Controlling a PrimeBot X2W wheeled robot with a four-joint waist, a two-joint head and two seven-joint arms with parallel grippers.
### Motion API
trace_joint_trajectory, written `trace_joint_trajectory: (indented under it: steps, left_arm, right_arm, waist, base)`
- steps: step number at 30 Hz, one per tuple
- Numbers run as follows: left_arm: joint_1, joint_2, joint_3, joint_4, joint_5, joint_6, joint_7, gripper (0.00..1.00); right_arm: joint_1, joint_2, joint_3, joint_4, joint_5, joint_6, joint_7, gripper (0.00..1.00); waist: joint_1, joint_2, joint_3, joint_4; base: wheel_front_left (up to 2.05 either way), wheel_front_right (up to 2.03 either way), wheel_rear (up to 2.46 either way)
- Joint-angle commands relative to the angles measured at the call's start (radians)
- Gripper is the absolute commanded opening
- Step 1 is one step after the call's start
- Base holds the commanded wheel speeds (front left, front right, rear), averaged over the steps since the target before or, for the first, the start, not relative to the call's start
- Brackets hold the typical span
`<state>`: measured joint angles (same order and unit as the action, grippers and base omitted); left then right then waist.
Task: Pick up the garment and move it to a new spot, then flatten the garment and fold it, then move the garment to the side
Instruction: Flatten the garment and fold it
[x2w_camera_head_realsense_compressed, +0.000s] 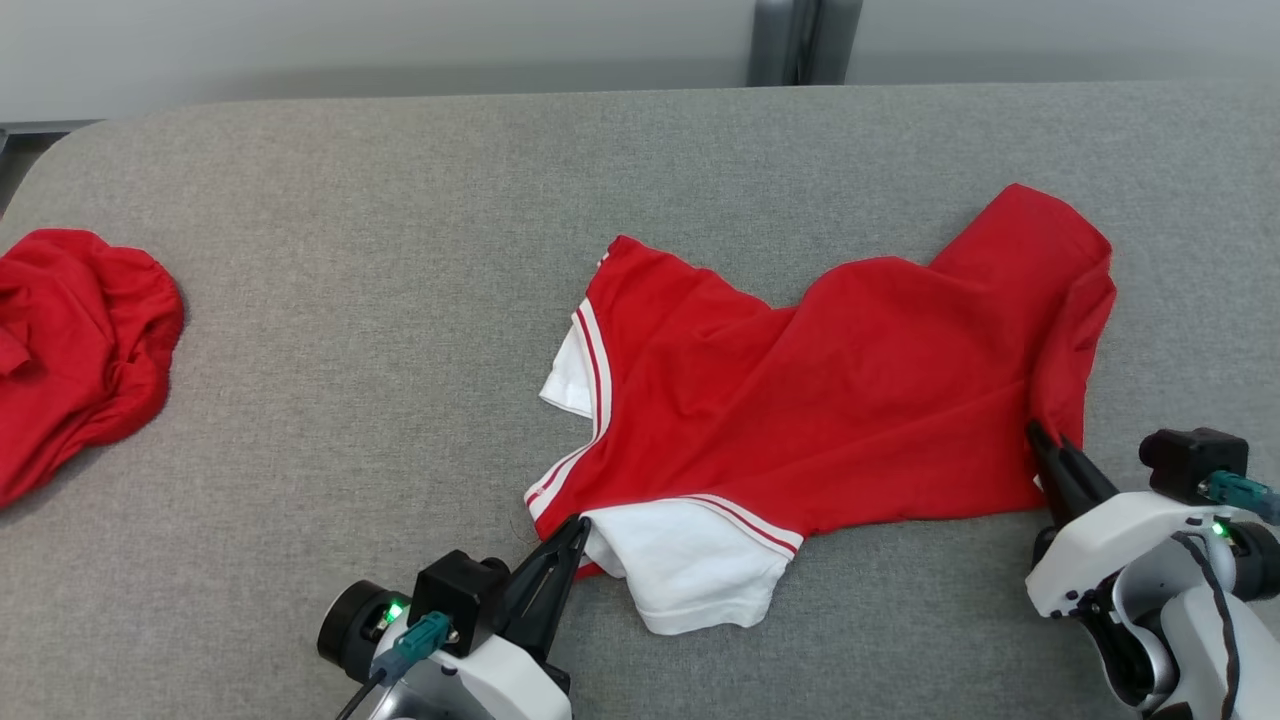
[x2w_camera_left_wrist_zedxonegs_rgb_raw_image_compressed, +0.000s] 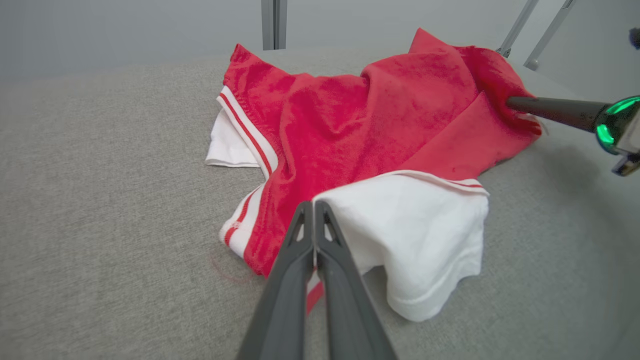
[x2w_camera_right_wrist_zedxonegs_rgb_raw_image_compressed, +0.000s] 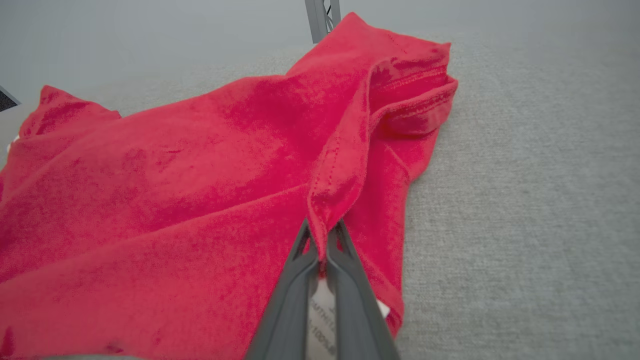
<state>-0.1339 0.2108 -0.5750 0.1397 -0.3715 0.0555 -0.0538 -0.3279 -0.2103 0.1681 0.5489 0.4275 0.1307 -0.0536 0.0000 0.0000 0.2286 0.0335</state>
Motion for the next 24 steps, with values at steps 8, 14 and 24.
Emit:
trace_joint_trajectory:
  steps: [8,14,24]
  left_arm:
    - [-0.030,0.020,0.050,-0.034,-0.001,0.044,-0.060,0.00]
    - [-0.078,0.052,0.109,-0.107,0.022,0.078,-0.118,0.00]
    - [-0.233,0.115,0.197,-0.239,0.057,0.099,-0.126,0.00]
  right_arm:
    - [0.028,-0.011,-0.051,-0.115,-0.008,0.000,-0.094,0.00]
    - [0.010,-0.027,-0.087,-0.247,-0.027,0.000,-0.102,0.00]
    - [-0.086,-0.056,-0.149,-0.456,-0.029,0.000,-0.043,0.00]
  waist:
    - [0.0000,0.0000,-0.016,-0.021]
    - [0.0000,0.0000,-0.045,-0.034]
    - [0.0000,0.0000,-0.103,-0.045]
  base:
    - [0.00,0.00,0.00]
    - [0.00,0.00,0.00]
    - [0.00,0.00,0.00]
